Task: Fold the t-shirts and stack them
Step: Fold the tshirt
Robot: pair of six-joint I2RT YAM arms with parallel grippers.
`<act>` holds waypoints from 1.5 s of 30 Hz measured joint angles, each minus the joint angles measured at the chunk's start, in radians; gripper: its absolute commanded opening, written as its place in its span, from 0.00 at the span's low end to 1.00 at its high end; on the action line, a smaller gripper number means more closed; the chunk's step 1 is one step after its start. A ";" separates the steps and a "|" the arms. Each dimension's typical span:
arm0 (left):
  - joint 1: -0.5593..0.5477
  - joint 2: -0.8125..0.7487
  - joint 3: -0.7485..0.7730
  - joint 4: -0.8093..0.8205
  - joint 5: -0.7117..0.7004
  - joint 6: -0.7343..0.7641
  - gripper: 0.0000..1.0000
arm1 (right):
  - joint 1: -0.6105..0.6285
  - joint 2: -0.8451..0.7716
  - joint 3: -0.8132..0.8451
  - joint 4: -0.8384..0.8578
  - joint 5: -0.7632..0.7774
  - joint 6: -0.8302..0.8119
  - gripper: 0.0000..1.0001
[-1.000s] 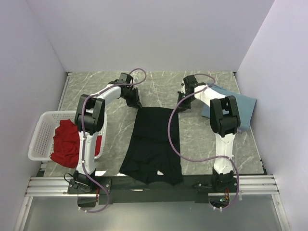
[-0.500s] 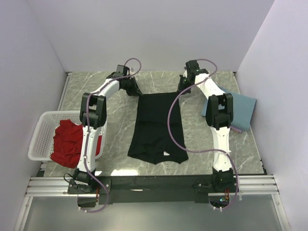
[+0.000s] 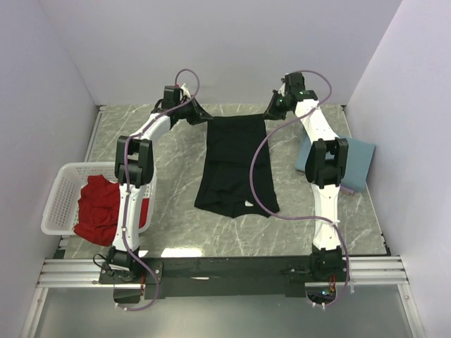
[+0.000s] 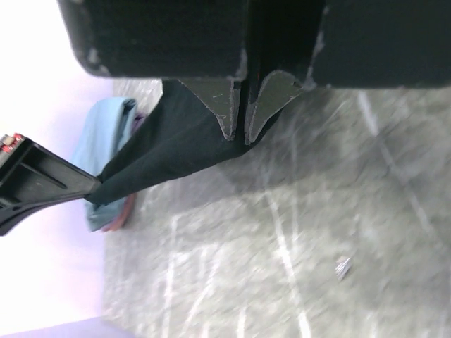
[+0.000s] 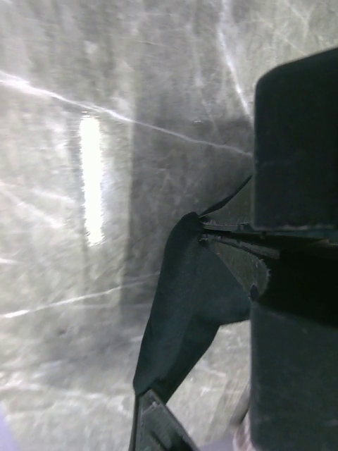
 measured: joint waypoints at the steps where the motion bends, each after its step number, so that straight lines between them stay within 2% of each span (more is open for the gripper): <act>1: 0.000 0.000 0.001 0.019 0.004 -0.008 0.00 | -0.004 0.000 0.004 0.013 -0.006 0.004 0.00; 9: 0.000 -0.057 -0.005 0.058 0.015 -0.026 0.00 | -0.016 -0.018 -0.002 0.072 -0.055 0.030 0.00; 18: 0.000 -0.271 -0.086 0.087 0.037 -0.005 0.00 | -0.016 -0.214 -0.146 0.150 -0.074 0.023 0.00; 22: -0.002 -0.364 -0.194 0.095 0.041 0.037 0.00 | -0.010 -0.320 -0.258 0.190 -0.073 0.002 0.00; 28: -0.016 -0.503 -0.441 0.063 0.033 0.121 0.00 | 0.014 -0.468 -0.523 0.253 -0.067 -0.039 0.00; 34: -0.041 -0.602 -0.618 0.018 0.020 0.183 0.00 | 0.033 -0.575 -0.779 0.300 -0.052 -0.063 0.00; 45: -0.075 -0.737 -0.789 -0.021 -0.035 0.230 0.00 | 0.056 -0.713 -0.985 0.332 -0.043 -0.078 0.00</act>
